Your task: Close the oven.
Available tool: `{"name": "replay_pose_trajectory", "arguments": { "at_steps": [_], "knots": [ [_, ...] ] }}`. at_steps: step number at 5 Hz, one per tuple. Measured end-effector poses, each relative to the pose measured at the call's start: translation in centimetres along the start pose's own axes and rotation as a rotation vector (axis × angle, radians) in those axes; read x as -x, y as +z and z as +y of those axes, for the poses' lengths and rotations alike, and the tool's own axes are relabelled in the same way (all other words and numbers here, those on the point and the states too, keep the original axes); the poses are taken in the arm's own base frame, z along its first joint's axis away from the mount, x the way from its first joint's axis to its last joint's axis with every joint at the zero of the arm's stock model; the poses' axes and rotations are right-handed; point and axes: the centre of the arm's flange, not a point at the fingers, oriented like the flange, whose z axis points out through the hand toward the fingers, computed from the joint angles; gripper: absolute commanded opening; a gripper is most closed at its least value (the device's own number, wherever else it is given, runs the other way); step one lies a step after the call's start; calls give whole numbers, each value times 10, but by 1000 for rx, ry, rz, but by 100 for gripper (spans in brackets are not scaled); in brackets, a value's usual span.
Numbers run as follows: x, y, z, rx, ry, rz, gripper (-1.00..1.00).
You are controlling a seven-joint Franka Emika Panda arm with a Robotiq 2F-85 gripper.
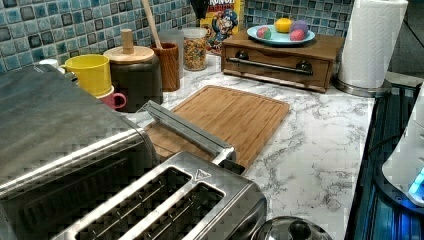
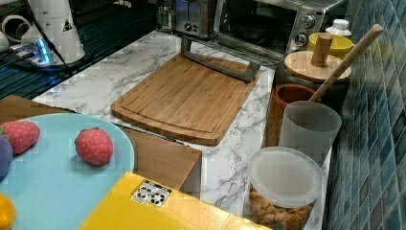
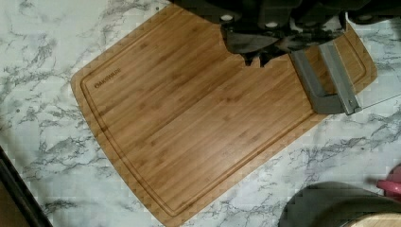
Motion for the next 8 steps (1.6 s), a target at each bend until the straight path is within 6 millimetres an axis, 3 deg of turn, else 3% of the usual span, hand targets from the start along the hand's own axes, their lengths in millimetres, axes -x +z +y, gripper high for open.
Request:
{"name": "replay_pose_trajectory", "arguments": {
  "at_steps": [1,2,3,5,6,8],
  "knots": [
    [4,9,-1,-146,-29,18,-100],
    [21,29,21,-240,-99,9,-100],
    [36,49,56,-283,-140,2,-100],
    [29,83,99,-461,-250,5,-100],
    [17,98,109,-569,-240,29,-100],
    [13,158,106,-698,-302,6,-100]
  ]
}}
